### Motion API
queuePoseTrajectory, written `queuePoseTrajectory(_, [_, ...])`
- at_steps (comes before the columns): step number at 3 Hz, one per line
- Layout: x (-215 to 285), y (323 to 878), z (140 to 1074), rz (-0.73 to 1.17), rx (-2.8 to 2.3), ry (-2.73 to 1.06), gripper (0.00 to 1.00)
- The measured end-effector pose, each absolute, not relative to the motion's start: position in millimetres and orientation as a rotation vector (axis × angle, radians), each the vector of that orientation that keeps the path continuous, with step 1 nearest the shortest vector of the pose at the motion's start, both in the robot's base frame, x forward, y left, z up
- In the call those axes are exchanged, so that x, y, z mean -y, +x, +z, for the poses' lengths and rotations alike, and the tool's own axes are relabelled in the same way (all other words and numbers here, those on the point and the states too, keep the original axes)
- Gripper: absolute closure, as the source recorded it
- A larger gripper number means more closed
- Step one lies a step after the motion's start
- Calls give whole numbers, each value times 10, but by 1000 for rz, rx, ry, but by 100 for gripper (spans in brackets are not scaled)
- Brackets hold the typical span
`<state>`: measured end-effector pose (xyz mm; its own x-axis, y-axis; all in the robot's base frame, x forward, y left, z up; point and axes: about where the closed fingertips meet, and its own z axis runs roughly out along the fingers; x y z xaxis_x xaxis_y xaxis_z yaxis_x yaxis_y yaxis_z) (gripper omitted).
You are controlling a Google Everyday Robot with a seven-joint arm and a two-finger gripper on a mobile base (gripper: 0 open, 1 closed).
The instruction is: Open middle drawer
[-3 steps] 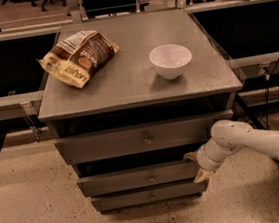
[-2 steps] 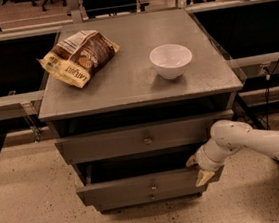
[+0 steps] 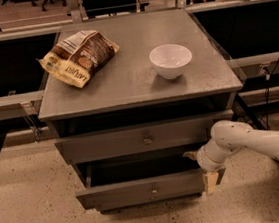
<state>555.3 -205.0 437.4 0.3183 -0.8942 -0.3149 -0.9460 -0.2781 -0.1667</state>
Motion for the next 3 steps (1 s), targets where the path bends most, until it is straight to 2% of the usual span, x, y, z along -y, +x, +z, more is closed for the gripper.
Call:
queuePoseTrajectory(1, [2050, 5553, 4373, 227, -1650, -2269, 0])
queuePoseTrajectory(2, [2076, 5408, 4336, 256, -1684, -2230, 16])
queuePoseTrajectory(3, [2025, 5218, 4295, 307, -1706, -2230, 39])
